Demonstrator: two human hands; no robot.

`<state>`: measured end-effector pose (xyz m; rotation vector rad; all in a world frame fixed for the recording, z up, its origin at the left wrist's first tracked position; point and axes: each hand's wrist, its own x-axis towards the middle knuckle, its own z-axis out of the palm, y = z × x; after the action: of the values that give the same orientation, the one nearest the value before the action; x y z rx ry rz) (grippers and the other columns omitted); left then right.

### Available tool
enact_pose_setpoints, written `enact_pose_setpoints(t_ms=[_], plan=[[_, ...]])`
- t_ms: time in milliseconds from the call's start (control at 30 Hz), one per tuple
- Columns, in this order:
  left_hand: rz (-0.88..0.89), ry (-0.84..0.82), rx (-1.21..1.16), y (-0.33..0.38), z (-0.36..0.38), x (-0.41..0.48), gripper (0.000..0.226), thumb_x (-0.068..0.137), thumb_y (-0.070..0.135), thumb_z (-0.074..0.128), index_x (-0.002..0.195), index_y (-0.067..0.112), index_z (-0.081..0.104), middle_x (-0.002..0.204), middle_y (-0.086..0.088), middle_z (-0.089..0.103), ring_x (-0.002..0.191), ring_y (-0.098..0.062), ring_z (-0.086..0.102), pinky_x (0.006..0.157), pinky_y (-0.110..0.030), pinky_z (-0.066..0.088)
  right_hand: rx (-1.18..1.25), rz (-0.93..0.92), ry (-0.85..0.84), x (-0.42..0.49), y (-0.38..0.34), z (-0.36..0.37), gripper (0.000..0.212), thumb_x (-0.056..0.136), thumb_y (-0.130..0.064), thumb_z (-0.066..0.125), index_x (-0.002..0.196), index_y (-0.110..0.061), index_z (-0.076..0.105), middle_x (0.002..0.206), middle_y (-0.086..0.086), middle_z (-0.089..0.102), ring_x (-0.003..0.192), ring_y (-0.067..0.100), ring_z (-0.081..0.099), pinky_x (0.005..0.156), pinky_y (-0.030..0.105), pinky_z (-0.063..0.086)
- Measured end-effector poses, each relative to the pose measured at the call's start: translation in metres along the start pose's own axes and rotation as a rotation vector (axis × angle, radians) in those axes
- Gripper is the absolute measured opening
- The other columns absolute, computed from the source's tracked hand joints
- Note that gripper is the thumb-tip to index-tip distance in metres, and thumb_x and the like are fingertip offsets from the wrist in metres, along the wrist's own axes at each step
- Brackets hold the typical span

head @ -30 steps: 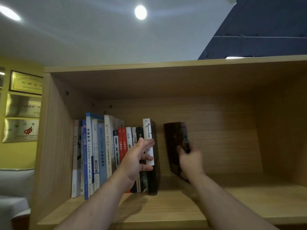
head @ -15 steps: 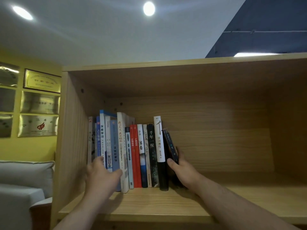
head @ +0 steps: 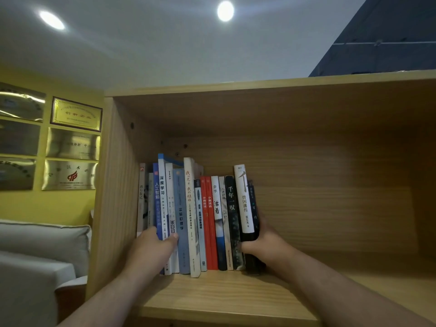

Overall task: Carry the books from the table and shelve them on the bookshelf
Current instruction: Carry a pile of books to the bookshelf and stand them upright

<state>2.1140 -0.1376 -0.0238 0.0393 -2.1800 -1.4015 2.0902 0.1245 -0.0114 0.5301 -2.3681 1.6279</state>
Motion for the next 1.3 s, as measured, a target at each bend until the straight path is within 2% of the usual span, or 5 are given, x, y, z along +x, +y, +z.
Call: enact_pose_setpoints(t_ms=[433, 600, 900, 1067, 1300], plan=[[0.111, 0.152, 0.068, -0.004, 0.001, -0.009, 0.025, 0.093, 0.030, 0.067, 0.108, 0.021, 0.049, 0.113, 0.003, 0.052, 0.100, -0.015, 0.059, 0.074, -0.031, 0.061, -0.145, 0.097, -0.018, -0.015, -0.001, -0.005, 0.094, 0.087, -0.027, 0.078, 0.155, -0.040, 0.015, 0.132, -0.010, 0.056, 0.130, 0.021, 0.054, 0.109, 0.045, 0.044], [0.097, 0.070, 0.252, -0.004, 0.005, -0.013, 0.067, 0.098, 0.038, 0.056, 0.153, 0.017, 0.026, 0.145, -0.001, 0.031, 0.131, -0.019, 0.040, 0.108, -0.036, 0.046, -0.274, 0.115, -0.027, -0.018, -0.002, -0.004, 0.095, 0.090, -0.034, 0.073, 0.158, -0.034, 0.008, 0.151, 0.002, 0.050, 0.137, 0.023, 0.051, 0.111, 0.042, 0.042], [0.112, 0.023, 0.200, -0.002, 0.003, -0.010, 0.060, 0.101, 0.037, 0.052, 0.153, 0.021, 0.029, 0.147, 0.002, 0.029, 0.127, -0.011, 0.032, 0.109, -0.028, 0.037, -0.377, 0.108, 0.004, -0.020, -0.004, 0.004, 0.088, 0.093, -0.041, 0.069, 0.159, -0.026, 0.013, 0.154, 0.005, 0.048, 0.139, 0.025, 0.049, 0.113, 0.038, 0.039], [0.411, 0.064, 0.529, 0.000, 0.005, -0.020, 0.097, 0.100, 0.038, 0.052, 0.151, 0.032, -0.030, 0.158, 0.004, -0.038, 0.152, -0.020, -0.023, 0.121, -0.039, -0.006, -0.397, 0.108, 0.031, -0.021, -0.005, 0.005, 0.089, 0.092, -0.038, 0.071, 0.158, -0.027, 0.012, 0.153, 0.005, 0.049, 0.138, 0.025, 0.050, 0.112, 0.039, 0.040], [0.343, -0.165, 0.816, -0.003, 0.004, -0.001, 0.104, 0.095, 0.064, 0.041, 0.142, 0.025, -0.044, 0.140, -0.009, -0.059, 0.139, -0.026, -0.044, 0.123, -0.051, -0.013, -0.362, 0.098, 0.041, -0.021, -0.004, 0.005, 0.095, 0.090, -0.034, 0.075, 0.158, -0.031, 0.010, 0.149, -0.002, 0.052, 0.138, 0.021, 0.049, 0.111, 0.038, 0.040]])
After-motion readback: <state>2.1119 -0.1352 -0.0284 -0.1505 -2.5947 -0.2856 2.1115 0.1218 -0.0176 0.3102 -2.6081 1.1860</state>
